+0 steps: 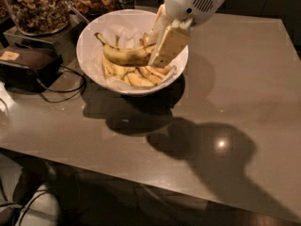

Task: Pick banana from white bowl

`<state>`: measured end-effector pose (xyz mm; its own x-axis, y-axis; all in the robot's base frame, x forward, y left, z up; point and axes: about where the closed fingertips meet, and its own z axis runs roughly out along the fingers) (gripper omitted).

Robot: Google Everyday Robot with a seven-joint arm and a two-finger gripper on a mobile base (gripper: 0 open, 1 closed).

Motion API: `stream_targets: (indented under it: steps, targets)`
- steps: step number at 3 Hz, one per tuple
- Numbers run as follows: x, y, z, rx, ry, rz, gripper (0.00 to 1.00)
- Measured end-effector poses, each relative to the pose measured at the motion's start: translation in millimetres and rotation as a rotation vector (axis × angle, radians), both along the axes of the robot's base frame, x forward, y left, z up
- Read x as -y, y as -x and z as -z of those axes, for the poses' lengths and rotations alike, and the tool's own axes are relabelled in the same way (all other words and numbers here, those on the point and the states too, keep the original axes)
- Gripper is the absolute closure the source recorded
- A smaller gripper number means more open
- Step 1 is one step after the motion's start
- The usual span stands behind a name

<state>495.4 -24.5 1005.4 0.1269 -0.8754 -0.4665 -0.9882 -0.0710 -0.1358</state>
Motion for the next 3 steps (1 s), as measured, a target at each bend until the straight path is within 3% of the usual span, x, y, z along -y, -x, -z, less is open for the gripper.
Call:
stream_targets:
  steps: [1,2,3]
  targets:
    - [1,21,-1,-0.020,-0.014,0.016,1.00]
    - [13,58,-2,-0.041,-0.041,0.091,1.00]
    - [13,60,2,-0.044,-0.036,0.093,1.00]
